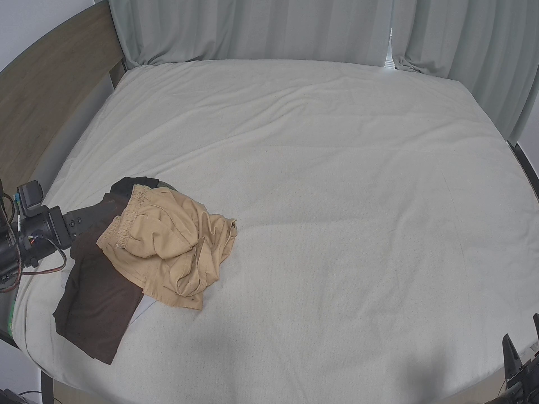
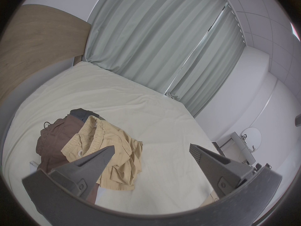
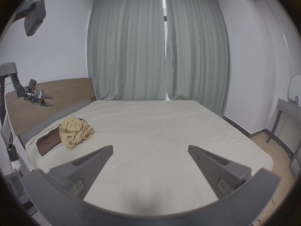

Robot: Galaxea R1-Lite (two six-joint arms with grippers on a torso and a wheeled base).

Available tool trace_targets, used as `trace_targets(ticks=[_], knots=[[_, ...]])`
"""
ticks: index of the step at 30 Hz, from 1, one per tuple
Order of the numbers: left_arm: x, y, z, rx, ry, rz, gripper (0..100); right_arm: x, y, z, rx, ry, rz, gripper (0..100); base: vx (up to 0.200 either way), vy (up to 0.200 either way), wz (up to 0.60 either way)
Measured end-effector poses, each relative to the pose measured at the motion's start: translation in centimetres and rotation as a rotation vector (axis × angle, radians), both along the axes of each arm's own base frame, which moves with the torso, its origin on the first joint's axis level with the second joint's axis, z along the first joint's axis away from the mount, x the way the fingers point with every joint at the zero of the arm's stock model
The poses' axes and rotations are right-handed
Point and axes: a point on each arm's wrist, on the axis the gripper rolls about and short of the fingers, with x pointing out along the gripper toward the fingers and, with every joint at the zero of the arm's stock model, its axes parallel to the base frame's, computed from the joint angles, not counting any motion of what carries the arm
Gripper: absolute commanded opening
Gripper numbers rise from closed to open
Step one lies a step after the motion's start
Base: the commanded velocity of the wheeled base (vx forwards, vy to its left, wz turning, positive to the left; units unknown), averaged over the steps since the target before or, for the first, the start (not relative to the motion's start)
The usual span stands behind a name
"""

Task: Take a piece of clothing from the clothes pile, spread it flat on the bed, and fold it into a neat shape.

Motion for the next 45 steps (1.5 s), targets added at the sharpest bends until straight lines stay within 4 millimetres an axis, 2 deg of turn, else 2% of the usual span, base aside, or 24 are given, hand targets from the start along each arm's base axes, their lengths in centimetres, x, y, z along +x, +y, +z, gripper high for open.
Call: trace_targets(ticks=[24, 45], knots=[[7.3, 2.1, -3.0, -0.014, 0.035, 0.01, 100, 0.0, 0.0, 0.0, 0.0, 0.0, 0.0, 100, 0.0, 0.0, 0.0], [12.6, 5.1, -7.7, 0.004, 0.087, -0.012, 100, 0.0, 0.0, 0.0, -0.002, 0.0, 0.001, 100, 0.0, 0.0, 0.0]])
